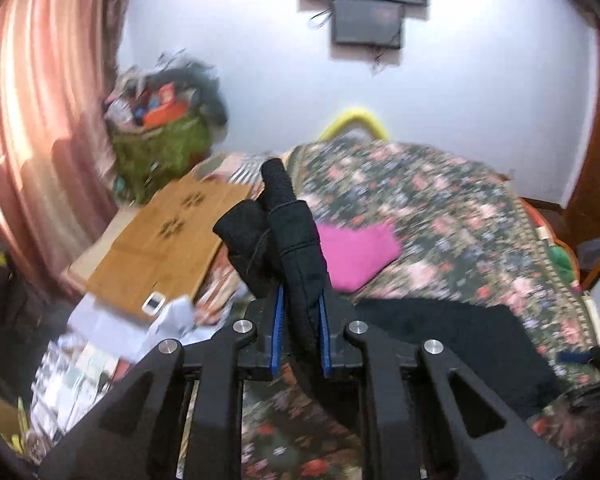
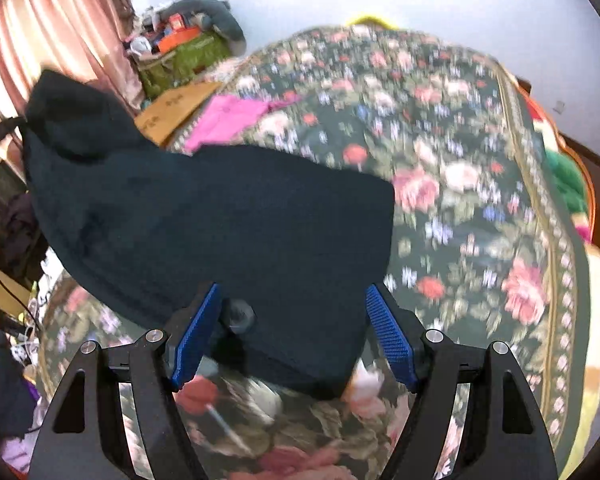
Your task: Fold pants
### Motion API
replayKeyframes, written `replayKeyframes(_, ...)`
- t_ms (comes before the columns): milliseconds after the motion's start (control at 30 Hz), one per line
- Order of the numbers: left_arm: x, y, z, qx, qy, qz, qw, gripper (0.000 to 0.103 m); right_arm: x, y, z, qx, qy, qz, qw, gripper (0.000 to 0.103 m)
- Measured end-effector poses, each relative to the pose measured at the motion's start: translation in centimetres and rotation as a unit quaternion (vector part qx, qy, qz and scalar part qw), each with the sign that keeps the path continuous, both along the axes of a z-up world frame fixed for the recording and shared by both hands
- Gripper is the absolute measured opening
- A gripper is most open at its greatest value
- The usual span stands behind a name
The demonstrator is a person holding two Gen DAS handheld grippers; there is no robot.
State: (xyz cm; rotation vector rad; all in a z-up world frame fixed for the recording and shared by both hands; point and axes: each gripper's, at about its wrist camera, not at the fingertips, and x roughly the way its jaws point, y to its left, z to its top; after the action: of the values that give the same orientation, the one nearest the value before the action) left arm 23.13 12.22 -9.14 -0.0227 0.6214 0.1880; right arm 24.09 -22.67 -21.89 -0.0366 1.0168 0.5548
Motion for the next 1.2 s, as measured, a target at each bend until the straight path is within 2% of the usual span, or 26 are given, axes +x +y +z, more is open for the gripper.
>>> replayKeyframes(233,2.2,-8.5,2.5,0.002,-0.018,-0.100,0.9948,0.013,-0.7,-0.4,-1.1,0.020,0.008,0.016,1.000,0.074)
replayKeyframes(467,4.0,-17.4,1.3,-0.006,0.002,-0.204,0.9789,0.013,-0.9,-0.8,-1.4,0.042,0.016,0.018,0.999,0.074)
replayKeyframes(633,3.8,-22.5,-2.6,-0.002,0.062,-0.272,0.9604,0.013,-1.9,-1.1,-1.1,0.040,0.008,0.016,0.999,0.074)
replayKeyframes(733,3.7,-23.9,-4.9,-0.004,0.115,-0.298,0.9477,0.014,-2.5,-1.8,-0.8,0.053,0.011,0.012,0.998,0.074)
replayKeyframes(767,3.7,-24.3,-5.7,-0.008,0.136,-0.310,0.9409,0.015,-2.7,-2.2,-0.7,0.059,0.014,0.010,0.998,0.074)
replayKeyframes(800,3.6,-24.5,-6.0,-0.009,0.144,-0.317,0.9374,0.016,-2.9,-2.5,-0.7,0.065,0.015,0.006,0.998,0.074)
replayKeyframes(867,3.1,-24.8,-6.2,0.005,0.144,-0.323,0.9352,0.027,-3.4,-3.2,-0.4,0.072,0.012,-0.002,0.997,0.074)
replayKeyframes(900,3.0,-25.0,-6.2,0.008,0.143,-0.325,0.9349,0.041,-3.6,-3.2,-0.3,0.072,0.011,-0.004,0.997,0.074)
replayKeyframes(933,2.7,-24.8,-5.8,0.006,0.138,-0.326,0.9353,0.059,-3.9,-3.4,-0.1,0.070,0.007,-0.007,0.998,0.074)
replayKeyframes(1000,2.3,-24.0,-4.8,-0.009,0.112,-0.319,0.9409,0.078,-4.2,-3.6,0.2,0.063,-0.003,-0.012,0.998,0.074)
replayKeyframes(1133,2.5,-21.9,-2.9,-0.012,0.074,-0.288,0.9549,0.092,-4.5,-4.1,0.7,0.069,-0.007,-0.018,0.997,0.074)
replayKeyframes(1200,3.6,-20.5,-2.7,0.002,0.065,-0.258,0.9640,0.093,-4.5,-4.3,0.9,0.071,-0.009,-0.024,0.997,0.074)
